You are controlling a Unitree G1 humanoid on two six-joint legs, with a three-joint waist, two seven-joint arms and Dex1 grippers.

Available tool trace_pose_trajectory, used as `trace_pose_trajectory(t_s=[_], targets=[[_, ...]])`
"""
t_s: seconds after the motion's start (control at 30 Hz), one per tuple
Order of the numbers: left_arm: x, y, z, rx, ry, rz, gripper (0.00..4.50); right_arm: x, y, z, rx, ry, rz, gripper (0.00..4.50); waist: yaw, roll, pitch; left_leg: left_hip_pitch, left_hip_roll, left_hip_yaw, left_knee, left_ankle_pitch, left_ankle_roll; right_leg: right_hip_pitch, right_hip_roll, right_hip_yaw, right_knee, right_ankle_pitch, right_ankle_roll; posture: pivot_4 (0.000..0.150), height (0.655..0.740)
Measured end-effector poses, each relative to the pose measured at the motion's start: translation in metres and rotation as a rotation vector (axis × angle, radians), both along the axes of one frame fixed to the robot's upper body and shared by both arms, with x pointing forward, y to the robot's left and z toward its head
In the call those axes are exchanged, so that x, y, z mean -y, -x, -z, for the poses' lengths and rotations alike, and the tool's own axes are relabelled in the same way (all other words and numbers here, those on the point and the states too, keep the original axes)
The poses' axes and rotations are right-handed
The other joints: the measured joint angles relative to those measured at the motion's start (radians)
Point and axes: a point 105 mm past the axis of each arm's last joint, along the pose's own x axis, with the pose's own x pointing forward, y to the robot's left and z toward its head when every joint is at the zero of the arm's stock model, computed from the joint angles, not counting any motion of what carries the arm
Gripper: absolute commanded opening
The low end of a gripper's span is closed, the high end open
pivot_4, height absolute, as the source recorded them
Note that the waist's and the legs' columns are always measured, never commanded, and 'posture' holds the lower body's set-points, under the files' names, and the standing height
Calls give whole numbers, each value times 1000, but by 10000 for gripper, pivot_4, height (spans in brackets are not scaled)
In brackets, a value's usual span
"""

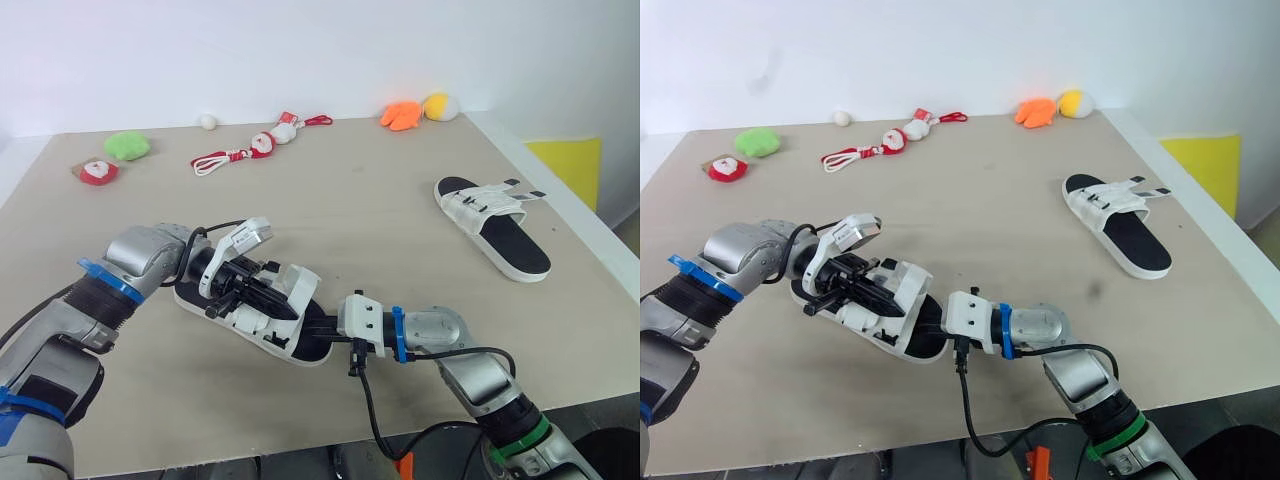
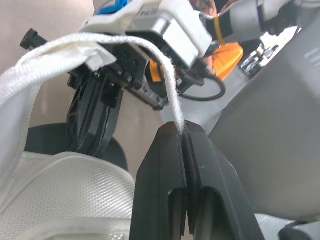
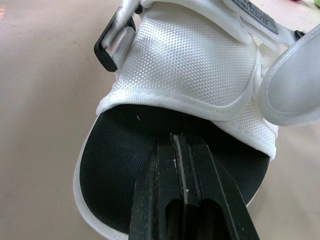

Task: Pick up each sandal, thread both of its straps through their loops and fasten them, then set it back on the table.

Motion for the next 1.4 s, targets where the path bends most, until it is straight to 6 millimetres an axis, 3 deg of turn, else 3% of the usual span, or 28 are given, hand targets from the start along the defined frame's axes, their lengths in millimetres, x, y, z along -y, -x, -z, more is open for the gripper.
trace_pose_trajectory(t_s=[0.37,0.57,1.4], targets=[[-4,1,4,11,-38,-6,735,-1,-1,0,4,-1,9,0,-1,0,0,3,0,-1,0,0,0,3,1,0,1,0,0,1500,7400],[0,-4,-4,-14,7,-29,735,-1,-2,1,4,3,10,0,-1,0,0,5,0,-1,1,0,0,6,1,0,1,0,0,1500,7400],[-7,2,11,-9,-27,-33,735,-1,-2,1,16,14,8,0,-1,1,-1,6,0,-2,1,0,0,7,2,0,1,0,0,1500,7400]])
